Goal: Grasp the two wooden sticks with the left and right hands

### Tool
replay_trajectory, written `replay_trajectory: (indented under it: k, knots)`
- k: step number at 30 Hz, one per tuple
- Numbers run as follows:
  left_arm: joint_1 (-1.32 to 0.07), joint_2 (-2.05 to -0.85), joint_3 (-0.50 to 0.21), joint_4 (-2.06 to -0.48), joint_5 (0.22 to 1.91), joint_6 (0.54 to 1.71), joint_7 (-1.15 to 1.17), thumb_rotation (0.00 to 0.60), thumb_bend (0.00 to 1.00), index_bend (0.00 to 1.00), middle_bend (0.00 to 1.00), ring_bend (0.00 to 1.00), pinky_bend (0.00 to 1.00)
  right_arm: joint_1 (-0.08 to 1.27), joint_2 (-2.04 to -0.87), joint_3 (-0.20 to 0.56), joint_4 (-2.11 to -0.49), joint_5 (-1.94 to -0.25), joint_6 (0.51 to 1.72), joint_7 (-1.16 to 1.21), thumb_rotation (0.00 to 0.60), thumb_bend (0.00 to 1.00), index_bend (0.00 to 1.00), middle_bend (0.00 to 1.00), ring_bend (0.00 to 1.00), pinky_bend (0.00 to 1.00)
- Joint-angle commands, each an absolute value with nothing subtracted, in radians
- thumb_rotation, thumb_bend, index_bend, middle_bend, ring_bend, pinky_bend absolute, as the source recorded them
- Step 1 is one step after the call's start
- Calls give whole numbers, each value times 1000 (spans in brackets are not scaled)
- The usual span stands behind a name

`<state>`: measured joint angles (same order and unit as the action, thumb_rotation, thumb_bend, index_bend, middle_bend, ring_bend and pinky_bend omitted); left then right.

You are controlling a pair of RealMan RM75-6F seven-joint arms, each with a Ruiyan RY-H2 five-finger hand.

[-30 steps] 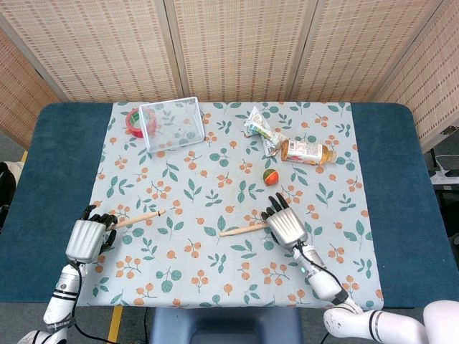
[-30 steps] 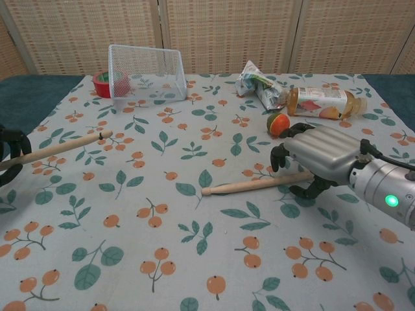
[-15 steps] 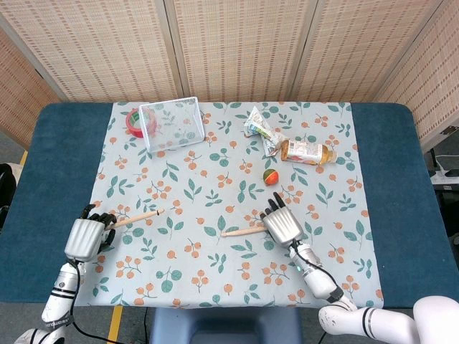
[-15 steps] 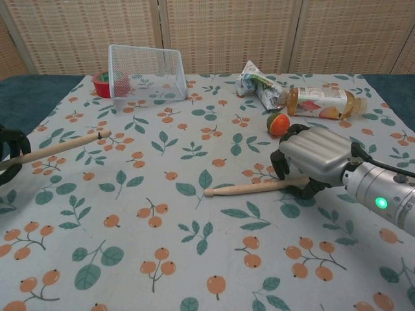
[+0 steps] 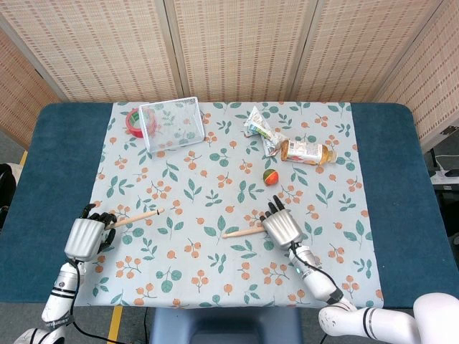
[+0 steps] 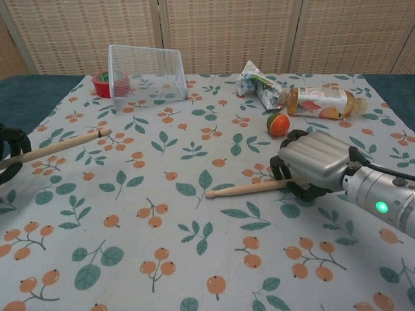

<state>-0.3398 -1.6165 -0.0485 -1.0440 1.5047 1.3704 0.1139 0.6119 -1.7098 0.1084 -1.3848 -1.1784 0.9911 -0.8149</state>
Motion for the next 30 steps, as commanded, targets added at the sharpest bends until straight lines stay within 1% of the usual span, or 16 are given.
replay_trajectory:
  k: [1,6,8,10,11,15,25,30]
  knots:
    - [-339,-1615,-49,-1046,1505,1371,114,600,573,844,877,535,227,613,-1703,106,-1396,-1174,1002,-816,600,302,394,432,155,84]
    - [-340,-1614,-50,-1049,1503,1365,117,600,573,844,876,536,227,613,-1691,93,-1413,-1174,1012,-820,600,302,372,432,155,84]
    - [-341,-1615,-50,-1049,1504,1364,119,600,573,844,876,535,227,613,-1692,89,-1412,-1174,1015,-821,600,302,385,432,157,84]
    - [-341,-1616,-49,-1050,1506,1364,122,600,573,844,877,535,227,614,-1696,85,-1407,-1179,1021,-818,600,302,423,431,171,91]
    - [-341,-1616,-48,-1050,1506,1363,123,600,573,844,877,535,227,614,-1699,84,-1404,-1181,1024,-815,600,302,466,435,198,101]
    - [-340,-1614,-48,-1054,1506,1361,126,600,572,844,877,535,227,615,-1706,80,-1393,-1192,1033,-803,600,302,615,519,306,130]
    - [-339,-1612,-51,-1056,1503,1360,126,600,573,844,876,535,227,612,-1710,73,-1387,-1223,1061,-771,600,302,825,681,496,195]
    - [-337,-1601,-60,-1067,1497,1365,114,600,572,844,877,535,227,602,-1693,80,-1419,-1252,1092,-715,600,302,930,760,556,232]
